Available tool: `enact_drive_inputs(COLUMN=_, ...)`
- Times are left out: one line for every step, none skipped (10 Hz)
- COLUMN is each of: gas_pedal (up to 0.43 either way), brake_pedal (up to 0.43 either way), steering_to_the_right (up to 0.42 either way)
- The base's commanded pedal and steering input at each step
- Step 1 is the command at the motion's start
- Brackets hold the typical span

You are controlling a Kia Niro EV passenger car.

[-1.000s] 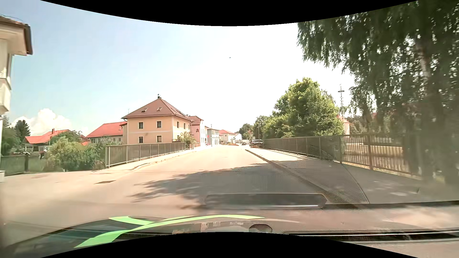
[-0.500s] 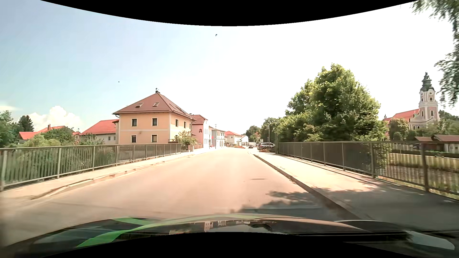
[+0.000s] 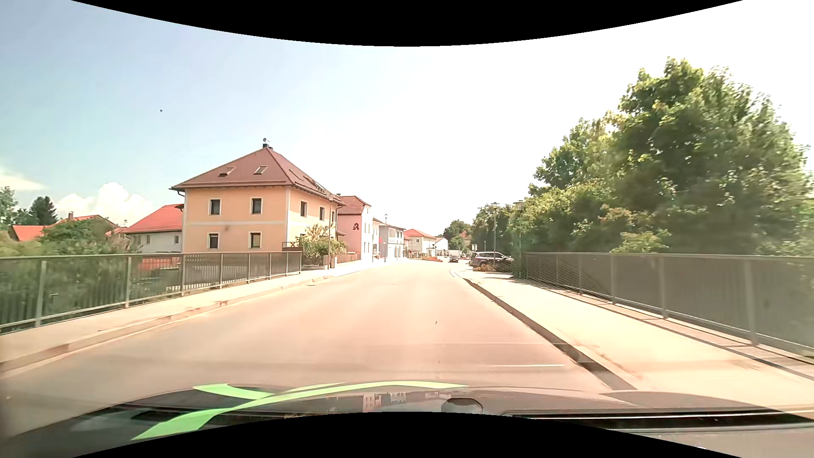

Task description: Follow the waypoints while adhering to traffic rules and regulations

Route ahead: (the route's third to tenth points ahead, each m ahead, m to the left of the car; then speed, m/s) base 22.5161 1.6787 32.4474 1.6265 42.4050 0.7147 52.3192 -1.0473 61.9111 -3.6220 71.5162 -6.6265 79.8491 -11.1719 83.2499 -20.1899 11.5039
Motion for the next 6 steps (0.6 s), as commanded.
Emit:
enact_drive_inputs(gas_pedal=0.130, brake_pedal=0.000, steering_to_the_right=-0.009)
enact_drive_inputs(gas_pedal=0.138, brake_pedal=0.000, steering_to_the_right=-0.008)
enact_drive_inputs(gas_pedal=0.150, brake_pedal=0.000, steering_to_the_right=-0.008)
enact_drive_inputs(gas_pedal=0.150, brake_pedal=0.000, steering_to_the_right=-0.008)
enact_drive_inputs(gas_pedal=0.150, brake_pedal=0.000, steering_to_the_right=-0.007)
enact_drive_inputs(gas_pedal=0.150, brake_pedal=0.000, steering_to_the_right=-0.007)
